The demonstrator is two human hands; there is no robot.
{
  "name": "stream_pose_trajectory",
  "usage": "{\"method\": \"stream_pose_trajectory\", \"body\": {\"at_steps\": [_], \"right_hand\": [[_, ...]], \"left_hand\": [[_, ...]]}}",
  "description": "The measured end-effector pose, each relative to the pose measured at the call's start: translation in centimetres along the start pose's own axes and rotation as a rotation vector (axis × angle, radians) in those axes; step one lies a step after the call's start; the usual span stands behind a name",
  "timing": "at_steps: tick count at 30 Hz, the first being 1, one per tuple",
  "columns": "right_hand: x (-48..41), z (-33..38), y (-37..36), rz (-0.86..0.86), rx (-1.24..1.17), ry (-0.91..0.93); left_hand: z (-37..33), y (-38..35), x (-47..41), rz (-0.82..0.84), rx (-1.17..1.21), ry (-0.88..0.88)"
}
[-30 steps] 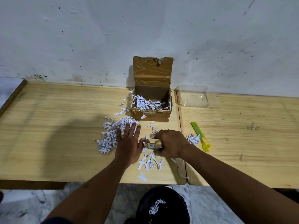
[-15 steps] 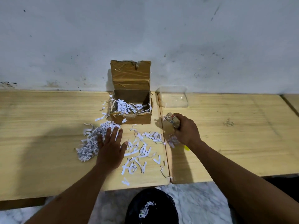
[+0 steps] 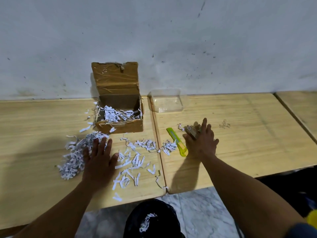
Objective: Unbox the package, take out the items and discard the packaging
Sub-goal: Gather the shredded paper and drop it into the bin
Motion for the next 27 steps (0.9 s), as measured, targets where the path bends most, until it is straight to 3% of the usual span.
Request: {"method": "stream_pose_trajectory", "body": {"at_steps": [14,17,19,21,24,27], "right_hand": [[-0.4,0.2,-0.2,0.083,0.136,0.006],[-0.4,2.4,1.5,-0.021,0.116,0.143],[-0.4,5.1,2.7,-0.091,0.082,0.335],[-0.8,7.4,2.6,-0.02,0.004,0.453],[-1.5,9.2,0.9,0.208,0.014,0.423],[-2.1,9.2,-0.5,0.286,0.231,0.371]], "left_hand": [[-0.1,0.5,0.0,0.04,0.03,-0.011],[-0.2,1.6,-0.4,0.094,0.125,-0.013],[-0.5,3.6,-0.6,0.033,0.123,-0.067],[-0.7,5.8,-0.7,-0.106,0.068,-0.157],[0.2,8.5,-1.1,-0.316,0.032,-0.185],[3.1,9.0,-2.0,-0.372,0.052,-0.001]]}}
Point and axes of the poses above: each hand's wrist, its own x-axis away from the middle knuckle, its own y-axis out of the back of the hand, z = x × y, the point moved 6 cm from there along -x, towards the middle knuckle, and after that the axes turned 7 degrees about y, right-handed, at the moved point
